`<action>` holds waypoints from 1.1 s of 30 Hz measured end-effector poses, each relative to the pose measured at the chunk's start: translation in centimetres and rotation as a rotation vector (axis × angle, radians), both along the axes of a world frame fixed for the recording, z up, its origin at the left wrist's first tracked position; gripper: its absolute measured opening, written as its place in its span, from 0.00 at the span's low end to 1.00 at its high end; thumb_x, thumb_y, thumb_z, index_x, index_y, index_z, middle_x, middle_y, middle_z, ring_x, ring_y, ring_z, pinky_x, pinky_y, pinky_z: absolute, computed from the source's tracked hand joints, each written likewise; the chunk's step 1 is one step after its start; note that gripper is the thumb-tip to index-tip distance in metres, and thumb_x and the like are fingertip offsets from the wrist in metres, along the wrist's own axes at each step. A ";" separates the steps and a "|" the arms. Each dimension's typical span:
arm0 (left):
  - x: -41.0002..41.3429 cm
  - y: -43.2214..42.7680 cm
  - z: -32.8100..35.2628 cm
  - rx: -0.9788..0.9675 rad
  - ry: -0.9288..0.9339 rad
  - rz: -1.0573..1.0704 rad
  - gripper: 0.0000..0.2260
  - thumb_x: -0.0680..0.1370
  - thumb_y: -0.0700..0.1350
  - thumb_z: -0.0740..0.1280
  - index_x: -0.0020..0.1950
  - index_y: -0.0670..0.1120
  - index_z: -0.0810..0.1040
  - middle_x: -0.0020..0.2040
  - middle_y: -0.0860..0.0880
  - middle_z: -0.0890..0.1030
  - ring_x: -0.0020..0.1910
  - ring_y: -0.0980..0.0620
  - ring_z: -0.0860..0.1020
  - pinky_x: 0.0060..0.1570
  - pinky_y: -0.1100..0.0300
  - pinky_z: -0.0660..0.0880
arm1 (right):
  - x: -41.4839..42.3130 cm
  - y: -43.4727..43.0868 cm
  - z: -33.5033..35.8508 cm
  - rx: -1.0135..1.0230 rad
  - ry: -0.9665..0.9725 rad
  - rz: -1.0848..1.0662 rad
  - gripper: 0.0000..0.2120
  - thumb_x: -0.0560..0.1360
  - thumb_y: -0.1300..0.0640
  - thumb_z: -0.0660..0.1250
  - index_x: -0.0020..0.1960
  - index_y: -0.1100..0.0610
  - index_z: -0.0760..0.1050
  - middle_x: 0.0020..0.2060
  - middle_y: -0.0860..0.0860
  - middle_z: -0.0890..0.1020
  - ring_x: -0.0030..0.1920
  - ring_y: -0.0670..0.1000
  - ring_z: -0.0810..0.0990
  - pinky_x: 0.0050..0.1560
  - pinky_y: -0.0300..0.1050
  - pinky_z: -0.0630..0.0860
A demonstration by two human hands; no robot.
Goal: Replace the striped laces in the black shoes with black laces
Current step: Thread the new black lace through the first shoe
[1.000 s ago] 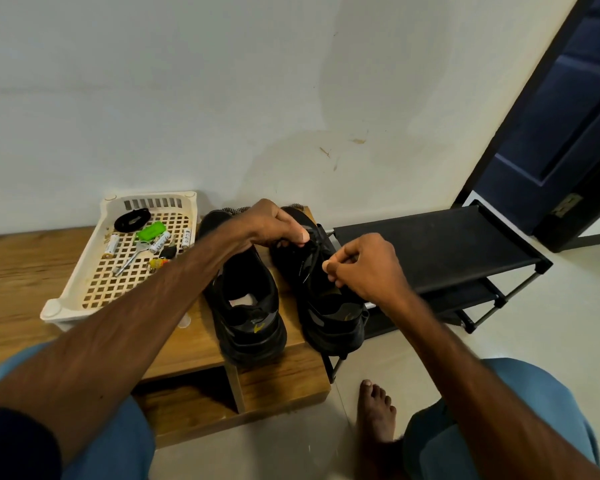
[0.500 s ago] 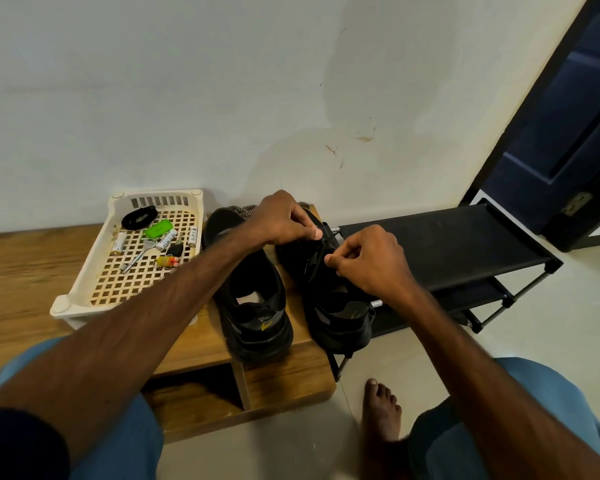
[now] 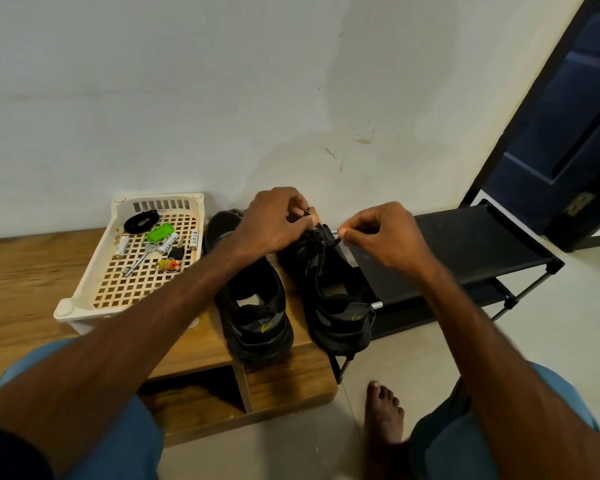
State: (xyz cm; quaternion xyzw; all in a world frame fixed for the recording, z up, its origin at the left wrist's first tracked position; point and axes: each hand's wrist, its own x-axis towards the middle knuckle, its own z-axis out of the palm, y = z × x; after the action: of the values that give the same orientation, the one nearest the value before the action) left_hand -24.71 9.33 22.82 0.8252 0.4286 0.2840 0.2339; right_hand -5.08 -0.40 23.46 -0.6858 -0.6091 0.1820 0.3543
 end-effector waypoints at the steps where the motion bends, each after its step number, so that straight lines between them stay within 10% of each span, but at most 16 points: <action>1: 0.0 -0.6 0.2 0.007 -0.020 0.030 0.14 0.74 0.56 0.76 0.52 0.48 0.83 0.44 0.54 0.85 0.44 0.60 0.82 0.50 0.59 0.81 | 0.2 0.4 0.2 0.014 0.000 0.002 0.04 0.75 0.56 0.77 0.50 0.53 0.88 0.43 0.44 0.88 0.44 0.39 0.85 0.49 0.34 0.80; 5: 0.5 -3.9 -0.3 -0.080 0.151 0.010 0.21 0.68 0.68 0.75 0.42 0.52 0.80 0.35 0.55 0.83 0.37 0.58 0.82 0.43 0.54 0.82 | 0.4 1.6 -0.5 -0.041 -0.058 0.020 0.06 0.75 0.58 0.77 0.51 0.55 0.87 0.45 0.47 0.88 0.46 0.41 0.85 0.53 0.37 0.81; 17: -1.0 -1.4 -0.7 -0.231 0.054 -0.102 0.03 0.78 0.42 0.74 0.49 0.44 0.87 0.39 0.50 0.87 0.36 0.53 0.85 0.35 0.69 0.78 | 0.6 2.0 -2.9 -0.223 -0.146 0.023 0.07 0.76 0.60 0.75 0.54 0.52 0.87 0.48 0.51 0.88 0.46 0.45 0.84 0.52 0.41 0.82; 28: -0.4 0.6 -1.7 -0.094 0.176 -0.049 0.04 0.74 0.46 0.78 0.48 0.51 0.89 0.46 0.54 0.87 0.44 0.60 0.83 0.52 0.57 0.81 | -0.8 3.9 -2.7 -0.222 -0.294 -0.014 0.10 0.79 0.62 0.71 0.57 0.52 0.86 0.54 0.50 0.87 0.52 0.51 0.85 0.61 0.54 0.81; 33: -1.9 1.7 -1.5 -0.094 0.326 -0.013 0.06 0.70 0.47 0.81 0.46 0.52 0.88 0.44 0.55 0.86 0.43 0.56 0.83 0.50 0.52 0.82 | 2.4 3.0 -0.9 -0.195 -0.254 -0.149 0.16 0.77 0.72 0.66 0.57 0.56 0.85 0.53 0.54 0.87 0.50 0.49 0.84 0.54 0.38 0.79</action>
State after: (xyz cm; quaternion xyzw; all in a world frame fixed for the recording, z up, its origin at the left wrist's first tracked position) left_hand -26.64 11.05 21.31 0.8513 0.4682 0.1247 0.2013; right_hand -2.70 2.56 22.58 -0.7777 -0.5758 0.1255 0.2188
